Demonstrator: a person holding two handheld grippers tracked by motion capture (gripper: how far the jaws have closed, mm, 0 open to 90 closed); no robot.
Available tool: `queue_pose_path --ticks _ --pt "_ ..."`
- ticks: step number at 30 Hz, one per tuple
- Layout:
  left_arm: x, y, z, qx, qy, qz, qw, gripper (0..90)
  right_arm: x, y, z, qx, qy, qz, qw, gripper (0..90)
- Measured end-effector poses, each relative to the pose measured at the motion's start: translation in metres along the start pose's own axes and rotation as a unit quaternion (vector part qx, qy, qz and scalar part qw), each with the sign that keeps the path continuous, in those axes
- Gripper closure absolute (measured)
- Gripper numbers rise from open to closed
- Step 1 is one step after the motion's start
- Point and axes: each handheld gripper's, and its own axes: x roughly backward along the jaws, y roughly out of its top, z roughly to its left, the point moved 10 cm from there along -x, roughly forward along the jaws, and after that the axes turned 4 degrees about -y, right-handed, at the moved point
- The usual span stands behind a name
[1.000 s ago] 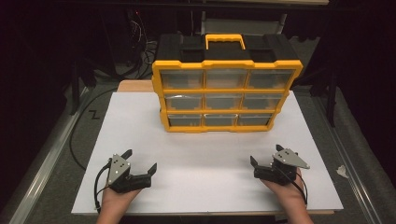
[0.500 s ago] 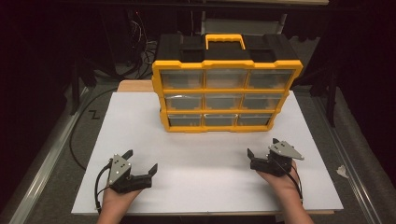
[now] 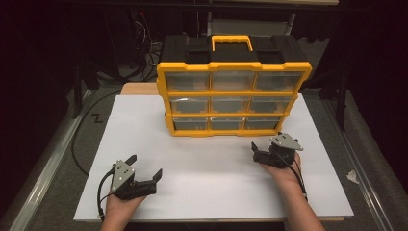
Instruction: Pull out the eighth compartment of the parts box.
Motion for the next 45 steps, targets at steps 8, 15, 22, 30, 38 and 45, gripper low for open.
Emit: queue_pose_path --ticks 8,15,22,30,38,45 --pt "0.001 0.000 0.000 0.000 0.000 -0.002 1.0000 0.7 0.004 -0.002 0.002 0.037 -0.008 0.005 0.9993 0.8" --pt "0.001 0.000 0.000 0.002 -0.004 -0.003 1.0000 0.7 0.009 -0.006 0.000 0.065 -0.018 0.010 0.9976 0.8" --pt "0.002 0.002 0.000 0.003 -0.005 -0.009 0.9999 0.7 0.018 -0.022 -0.011 0.085 -0.028 0.023 0.9957 0.8" --pt "0.002 0.003 -0.001 0.002 -0.005 -0.009 0.9999 0.6 0.020 -0.025 -0.011 0.099 -0.031 0.026 0.9943 0.8" --pt "0.003 0.003 0.000 0.003 -0.004 -0.009 0.9999 0.7 0.023 -0.022 -0.002 0.157 -0.035 0.023 0.9866 0.8" --pt "0.002 0.002 0.000 -0.002 -0.001 -0.009 1.0000 0.8 0.026 -0.020 0.007 0.232 -0.046 0.024 0.9713 0.8"
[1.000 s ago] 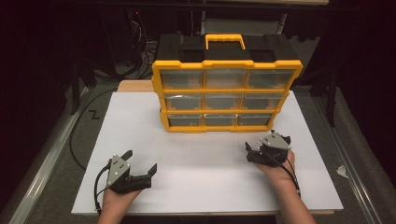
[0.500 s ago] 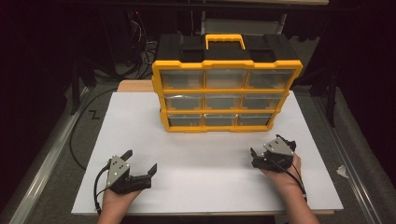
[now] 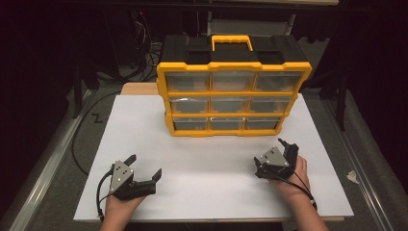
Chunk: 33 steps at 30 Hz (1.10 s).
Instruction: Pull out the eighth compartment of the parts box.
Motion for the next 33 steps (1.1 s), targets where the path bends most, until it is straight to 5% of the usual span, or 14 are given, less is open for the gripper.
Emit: queue_pose_path --ticks 7,12,16,22,25,33 --pt "0.000 0.000 0.000 -0.003 0.001 0.000 1.0000 0.7 0.004 0.005 0.006 0.057 -0.013 -0.003 0.9983 0.8" --pt "0.000 0.000 0.000 -0.001 0.001 -0.001 1.0000 0.8 0.006 0.008 0.008 0.106 -0.025 -0.005 0.9940 0.8" --pt "0.000 0.000 0.000 -0.001 0.000 -0.001 1.0000 0.8 0.009 0.012 0.012 0.117 -0.033 -0.008 0.9926 0.9" --pt "0.000 0.000 0.000 -0.003 -0.001 -0.001 1.0000 0.7 0.014 0.018 0.011 0.177 -0.048 -0.013 0.9829 0.9" --pt "0.000 0.000 0.000 -0.003 -0.002 -0.001 1.0000 0.7 0.016 0.019 0.013 0.187 -0.052 -0.012 0.9809 0.9" --pt "0.000 0.000 0.000 -0.002 -0.001 -0.001 1.0000 0.8 0.020 0.024 0.016 0.244 -0.068 -0.019 0.9673 1.1"
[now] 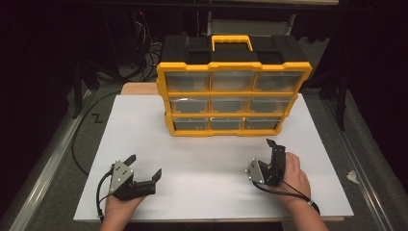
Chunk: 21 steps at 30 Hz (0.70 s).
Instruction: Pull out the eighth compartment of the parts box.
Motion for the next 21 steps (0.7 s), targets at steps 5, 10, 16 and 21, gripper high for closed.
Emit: queue_pose_path --ticks 5,10,16,21 --pt "-0.0001 -0.0002 0.0000 0.000 0.000 0.000 1.0000 0.7 0.0020 0.0032 0.0015 0.024 -0.003 -0.006 0.9997 1.2" --pt "-0.0002 -0.0003 -0.0001 0.000 -0.001 0.001 1.0000 0.8 0.0035 0.0060 0.0037 0.061 -0.005 -0.009 0.9981 1.2" --pt "-0.0003 -0.0003 -0.0002 -0.002 0.000 0.000 1.0000 0.8 0.0045 0.0075 0.0057 0.089 -0.009 -0.007 0.9959 1.2" --pt "-0.0002 0.0004 -0.0016 -0.006 -0.004 -0.002 1.0000 0.8 0.0045 0.0090 0.0074 0.104 -0.012 -0.007 0.9944 1.2"
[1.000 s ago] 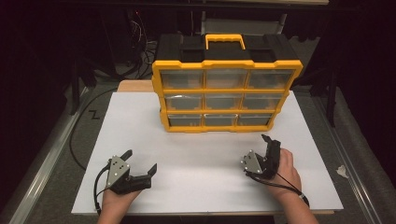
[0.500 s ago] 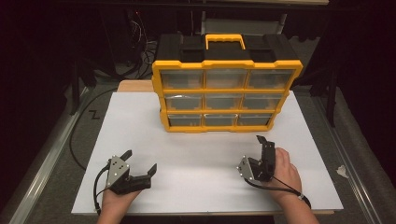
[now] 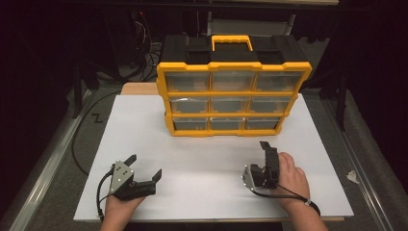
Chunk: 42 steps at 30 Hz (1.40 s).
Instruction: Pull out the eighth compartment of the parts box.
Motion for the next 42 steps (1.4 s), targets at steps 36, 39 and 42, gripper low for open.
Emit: queue_pose_path --ticks 36,39,42 --pt "-0.006 -0.001 -0.001 -0.015 -0.013 0.008 0.9998 0.7 -0.009 0.057 0.003 0.051 -0.057 -0.029 0.9967 31.9" --pt "-0.004 0.000 0.000 -0.015 -0.014 0.006 0.9998 0.7 -0.010 0.059 0.000 0.049 -0.061 -0.027 0.9966 33.3" --pt "-0.004 0.001 0.000 -0.012 -0.015 0.005 0.9998 0.6 -0.013 0.065 -0.006 0.049 -0.066 -0.029 0.9962 34.5"
